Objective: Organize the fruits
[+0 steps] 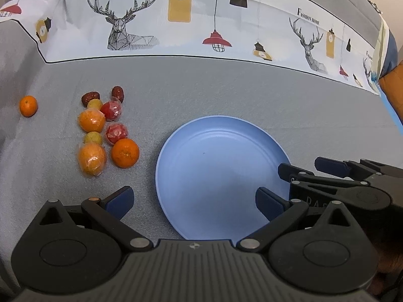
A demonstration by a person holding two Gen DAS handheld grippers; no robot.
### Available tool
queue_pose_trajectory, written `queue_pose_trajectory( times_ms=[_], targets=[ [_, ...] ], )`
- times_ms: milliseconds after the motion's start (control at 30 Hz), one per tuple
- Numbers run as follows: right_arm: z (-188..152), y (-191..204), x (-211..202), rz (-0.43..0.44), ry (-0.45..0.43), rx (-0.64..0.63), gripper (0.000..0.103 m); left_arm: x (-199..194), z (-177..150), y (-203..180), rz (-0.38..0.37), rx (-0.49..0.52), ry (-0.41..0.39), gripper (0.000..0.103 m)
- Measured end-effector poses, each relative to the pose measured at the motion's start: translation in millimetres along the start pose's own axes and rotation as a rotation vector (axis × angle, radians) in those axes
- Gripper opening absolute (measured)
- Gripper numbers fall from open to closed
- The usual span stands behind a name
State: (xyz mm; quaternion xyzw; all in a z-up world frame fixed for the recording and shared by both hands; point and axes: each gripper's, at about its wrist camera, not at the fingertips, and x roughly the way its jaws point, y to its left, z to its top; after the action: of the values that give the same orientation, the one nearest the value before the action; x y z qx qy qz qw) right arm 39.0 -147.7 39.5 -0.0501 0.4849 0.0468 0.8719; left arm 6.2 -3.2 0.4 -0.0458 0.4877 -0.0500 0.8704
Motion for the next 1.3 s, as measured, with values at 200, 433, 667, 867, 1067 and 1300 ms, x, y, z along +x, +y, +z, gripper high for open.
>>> queue_pose_trajectory(
  times_ms=[200,433,667,867,1067,1300],
  targets=[
    [-1,-2,-2,0.004,-0.009,0.013,0.062,-2,-2,-4,0.008,0.034,-0.017,0.103],
    [0,-4,-4,0.009,-0.018,0.013,0.062,-5,-2,-6,0.005,0.053,-0.037,0.102],
    [1,-4,-4,0.006,-0.030,0.013,0.062,-10,-3,-8,-0.007,0.076,-0.065,0.102],
    [3,-4,-6,0.008,-0.043,0.012,0.062,-13,-4,-10,-0.022,0.088,-0.081,0.079],
    [4,-5,-8,0.015,-0.053,0.018,0.060,-18,-7,-12,-0.010,0.128,-0.106,0.042],
    [8,-8,-13,0.044,-0.081,0.048,0.037,-41,-7,-13,-0.018,0.210,-0.172,0.017]
  ],
)
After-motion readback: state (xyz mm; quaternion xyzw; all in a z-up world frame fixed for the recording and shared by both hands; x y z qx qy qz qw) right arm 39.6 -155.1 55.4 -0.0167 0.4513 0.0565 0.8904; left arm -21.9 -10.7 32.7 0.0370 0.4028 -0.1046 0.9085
